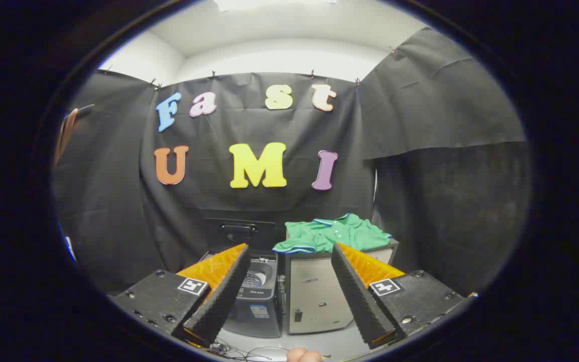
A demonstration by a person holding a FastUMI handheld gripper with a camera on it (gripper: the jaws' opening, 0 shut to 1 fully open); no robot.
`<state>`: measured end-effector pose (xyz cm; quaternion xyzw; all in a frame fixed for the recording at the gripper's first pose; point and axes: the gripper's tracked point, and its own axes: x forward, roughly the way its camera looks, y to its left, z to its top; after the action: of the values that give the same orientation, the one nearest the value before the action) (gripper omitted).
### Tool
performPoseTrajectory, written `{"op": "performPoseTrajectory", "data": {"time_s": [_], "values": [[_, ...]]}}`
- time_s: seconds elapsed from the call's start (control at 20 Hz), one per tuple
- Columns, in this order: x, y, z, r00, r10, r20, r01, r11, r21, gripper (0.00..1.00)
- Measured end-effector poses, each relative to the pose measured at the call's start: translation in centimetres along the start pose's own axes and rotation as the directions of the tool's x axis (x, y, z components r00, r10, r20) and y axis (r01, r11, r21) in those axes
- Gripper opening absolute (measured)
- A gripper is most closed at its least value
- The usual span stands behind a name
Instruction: Put the clothes into the washing machine and then close the washing machine lid.
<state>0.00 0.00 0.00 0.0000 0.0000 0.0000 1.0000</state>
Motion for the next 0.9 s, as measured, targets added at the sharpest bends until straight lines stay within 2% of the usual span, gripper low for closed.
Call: {"op": "performPoseTrajectory", "data": {"time_s": [0.9], "values": [[1.2,-0.3,-0.3,1.000,-0.012,-0.012,0.012,1.000,-0.007,1.00]]}}
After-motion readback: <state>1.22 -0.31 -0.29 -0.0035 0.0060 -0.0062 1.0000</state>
